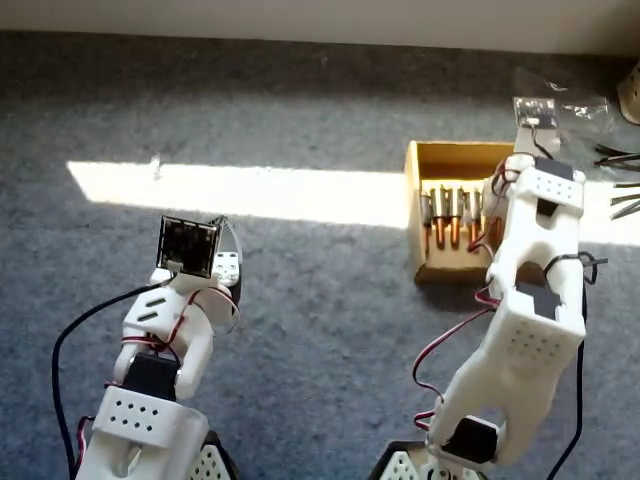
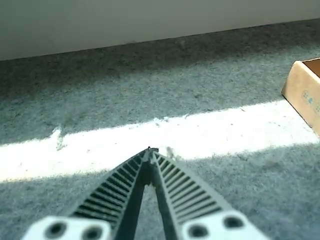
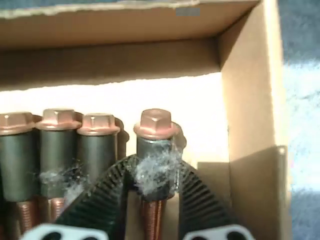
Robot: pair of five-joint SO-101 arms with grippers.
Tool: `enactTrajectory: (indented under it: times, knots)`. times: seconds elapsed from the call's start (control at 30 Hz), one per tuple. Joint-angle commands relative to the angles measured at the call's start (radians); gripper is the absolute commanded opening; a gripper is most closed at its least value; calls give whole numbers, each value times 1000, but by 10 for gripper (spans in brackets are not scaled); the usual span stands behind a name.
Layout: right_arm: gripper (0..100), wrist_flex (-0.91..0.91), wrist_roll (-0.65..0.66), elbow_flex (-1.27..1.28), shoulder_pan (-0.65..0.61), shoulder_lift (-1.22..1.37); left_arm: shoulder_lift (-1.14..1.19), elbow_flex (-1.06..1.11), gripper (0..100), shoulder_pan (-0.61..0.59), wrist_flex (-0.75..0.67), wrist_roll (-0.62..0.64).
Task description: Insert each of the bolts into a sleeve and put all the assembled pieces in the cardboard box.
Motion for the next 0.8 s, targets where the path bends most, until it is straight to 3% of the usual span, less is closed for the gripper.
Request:
enactTrajectory:
  times: [0.0,0.27,0.53,0.77]
  knots:
    - [7,7,20,-54,13,-7,-10,-5,11,-8,-18,-8]
    - [18,7,17,-51,19,-7,-10,-5,11,-8,-18,-8]
    - [248,7,23,-54,19,-7,-10,-5,11,-8,-18,-8]
    - [257,7,23,-54,15,-10,-10,-5,11,-7,-21,-8]
